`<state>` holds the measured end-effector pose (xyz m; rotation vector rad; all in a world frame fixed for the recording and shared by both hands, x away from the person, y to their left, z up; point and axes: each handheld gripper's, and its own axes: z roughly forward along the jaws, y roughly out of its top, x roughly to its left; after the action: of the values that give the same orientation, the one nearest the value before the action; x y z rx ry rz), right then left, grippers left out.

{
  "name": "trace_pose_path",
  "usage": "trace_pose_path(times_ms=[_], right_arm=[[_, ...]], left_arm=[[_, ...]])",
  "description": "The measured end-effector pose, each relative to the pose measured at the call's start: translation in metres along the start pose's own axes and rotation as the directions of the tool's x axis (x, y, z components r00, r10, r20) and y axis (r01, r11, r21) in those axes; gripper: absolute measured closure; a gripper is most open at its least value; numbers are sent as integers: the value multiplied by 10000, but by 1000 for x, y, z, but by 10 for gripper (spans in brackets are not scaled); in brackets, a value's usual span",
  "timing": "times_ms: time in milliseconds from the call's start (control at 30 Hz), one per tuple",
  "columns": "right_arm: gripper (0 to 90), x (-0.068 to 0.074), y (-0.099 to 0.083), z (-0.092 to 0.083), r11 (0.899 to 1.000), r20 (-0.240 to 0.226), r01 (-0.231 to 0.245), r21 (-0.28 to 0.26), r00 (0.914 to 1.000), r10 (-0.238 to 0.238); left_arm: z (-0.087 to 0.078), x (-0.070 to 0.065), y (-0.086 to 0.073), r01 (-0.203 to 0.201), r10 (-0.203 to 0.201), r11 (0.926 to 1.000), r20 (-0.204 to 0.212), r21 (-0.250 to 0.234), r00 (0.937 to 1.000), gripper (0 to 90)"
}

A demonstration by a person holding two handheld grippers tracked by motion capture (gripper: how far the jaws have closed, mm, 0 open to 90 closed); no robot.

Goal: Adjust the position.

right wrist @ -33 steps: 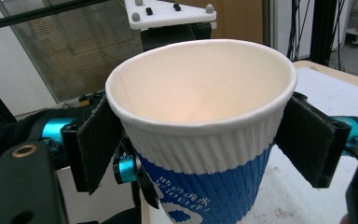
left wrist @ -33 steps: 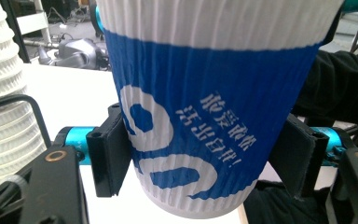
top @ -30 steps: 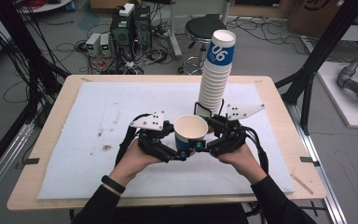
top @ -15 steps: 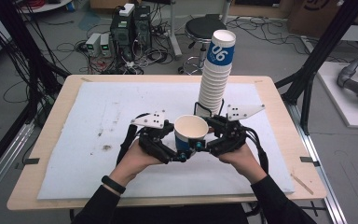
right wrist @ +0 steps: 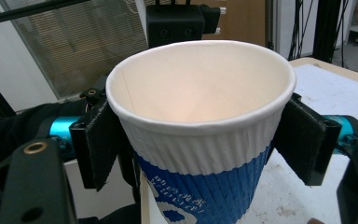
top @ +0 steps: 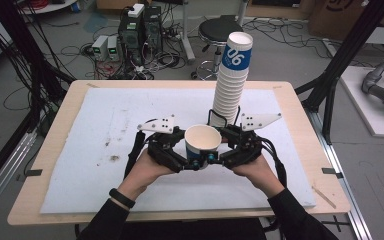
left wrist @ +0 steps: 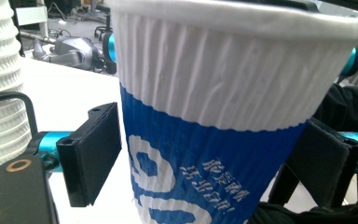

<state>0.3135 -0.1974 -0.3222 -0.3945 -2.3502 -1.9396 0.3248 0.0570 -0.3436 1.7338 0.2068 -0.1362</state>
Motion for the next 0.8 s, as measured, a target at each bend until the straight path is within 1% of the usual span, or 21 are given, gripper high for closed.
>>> trace_pose_path(times_ms=[67,167,300,333,500,633,733,800], right_arm=[[223,0,0,0,10000,-37,-45,28,10000,45],[223,1,-1,2,10000,-8,-61,28,10000,61],[223,0,-1,1,10000,76,-29,-3,10000,29],[223,0,-1,1,10000,50,-95,26,9999,95],[217,0,-1,1,10000,77,-12,-5,10000,12],[197,1,-1,1,9999,128,75,73,9999,-76],[184,2,0,0,9999,158,157,10,9998,-157],[184,2,1,-2,9998,183,180,-45,9997,-179]], left_arm=[[0,0,0,-19,19,10000,-15,22,10000,165],[1,0,0,-6,6,10000,71,32,10000,184],[0,0,0,-44,43,10000,153,10,9999,242],[0,0,0,-63,63,10000,147,25,9999,243],[0,-1,0,-84,83,10000,139,36,9999,249],[-1,0,0,-106,105,9999,126,18,9999,249],[-3,0,0,-77,77,10000,85,-41,9999,249],[-5,0,1,-130,130,9999,72,-26,9999,249]])
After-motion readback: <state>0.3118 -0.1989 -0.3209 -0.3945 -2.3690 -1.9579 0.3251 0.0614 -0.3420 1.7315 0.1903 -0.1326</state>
